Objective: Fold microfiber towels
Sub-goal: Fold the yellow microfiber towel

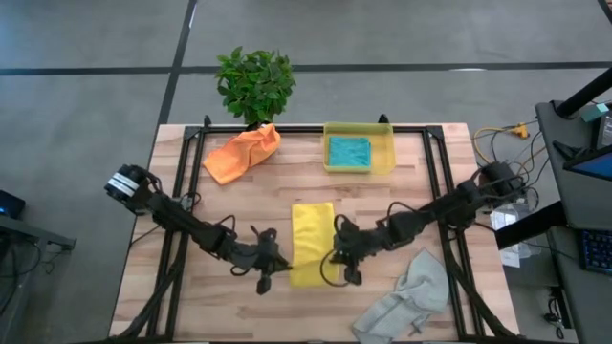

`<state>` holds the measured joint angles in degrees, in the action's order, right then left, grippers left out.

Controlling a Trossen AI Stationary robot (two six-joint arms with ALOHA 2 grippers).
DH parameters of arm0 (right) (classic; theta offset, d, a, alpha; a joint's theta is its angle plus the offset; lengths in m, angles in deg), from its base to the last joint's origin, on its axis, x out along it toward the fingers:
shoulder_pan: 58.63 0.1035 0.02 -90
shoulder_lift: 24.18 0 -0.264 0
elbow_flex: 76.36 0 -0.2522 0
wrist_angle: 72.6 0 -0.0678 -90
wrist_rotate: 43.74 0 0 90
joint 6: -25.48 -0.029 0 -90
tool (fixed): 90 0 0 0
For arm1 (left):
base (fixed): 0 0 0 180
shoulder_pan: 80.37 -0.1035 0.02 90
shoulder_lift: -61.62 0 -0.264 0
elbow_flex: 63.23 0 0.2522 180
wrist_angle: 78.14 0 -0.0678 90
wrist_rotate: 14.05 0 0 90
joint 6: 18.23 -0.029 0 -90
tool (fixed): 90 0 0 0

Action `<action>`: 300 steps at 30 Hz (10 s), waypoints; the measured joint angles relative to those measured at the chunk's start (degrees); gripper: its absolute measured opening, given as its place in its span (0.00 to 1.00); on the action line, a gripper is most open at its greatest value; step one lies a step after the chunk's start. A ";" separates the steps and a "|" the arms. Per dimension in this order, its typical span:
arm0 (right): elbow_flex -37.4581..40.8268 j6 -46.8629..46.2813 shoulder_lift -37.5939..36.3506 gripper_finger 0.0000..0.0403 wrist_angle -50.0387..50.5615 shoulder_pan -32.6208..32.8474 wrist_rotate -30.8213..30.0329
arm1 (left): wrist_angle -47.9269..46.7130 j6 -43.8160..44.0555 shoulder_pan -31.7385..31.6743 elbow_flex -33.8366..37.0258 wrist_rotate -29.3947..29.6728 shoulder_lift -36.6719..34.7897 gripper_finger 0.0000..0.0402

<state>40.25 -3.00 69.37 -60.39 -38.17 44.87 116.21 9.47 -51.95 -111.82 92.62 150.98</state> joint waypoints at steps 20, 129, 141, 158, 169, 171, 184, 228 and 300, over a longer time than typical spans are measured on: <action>2.48 12.64 -2.75 0.03 4.58 -14.76 3.14 | -2.27 -4.58 -10.90 1.48 7.74 -3.10 0.00; 0.94 7.45 12.22 0.02 -4.70 -18.26 10.27 | -3.30 -11.44 -24.37 0.72 -14.82 5.34 0.00; 0.56 1.15 10.92 0.02 -5.40 -12.60 10.38 | -3.27 -8.53 -16.68 -2.01 -18.04 10.33 0.00; 0.01 19.12 4.49 0.08 -4.74 1.37 6.62 | -9.02 -21.03 -4.69 -5.12 -17.05 1.76 0.01; 0.21 22.09 4.90 0.42 -4.67 1.30 -1.94 | -17.86 -30.39 -4.38 -8.71 -5.43 6.25 0.38; 0.22 22.09 4.90 0.46 -4.72 1.17 -2.32 | -18.38 -30.61 -4.37 -9.14 -5.41 8.01 0.44; 1.14 26.71 5.85 0.49 -4.67 1.12 -3.41 | -25.69 -29.36 -4.22 -14.95 -0.61 16.62 0.44; 0.85 32.86 14.38 0.39 -4.12 -3.54 -6.22 | -33.50 -18.94 -4.54 -14.45 1.77 18.48 0.16; -0.64 -5.19 2.41 0.03 -0.84 -2.52 2.77 | -6.42 -2.54 -2.44 2.95 -3.83 -6.05 0.00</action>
<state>39.62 -8.19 71.78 -61.23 -40.69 47.64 109.79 6.93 -54.39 -108.86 88.80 144.93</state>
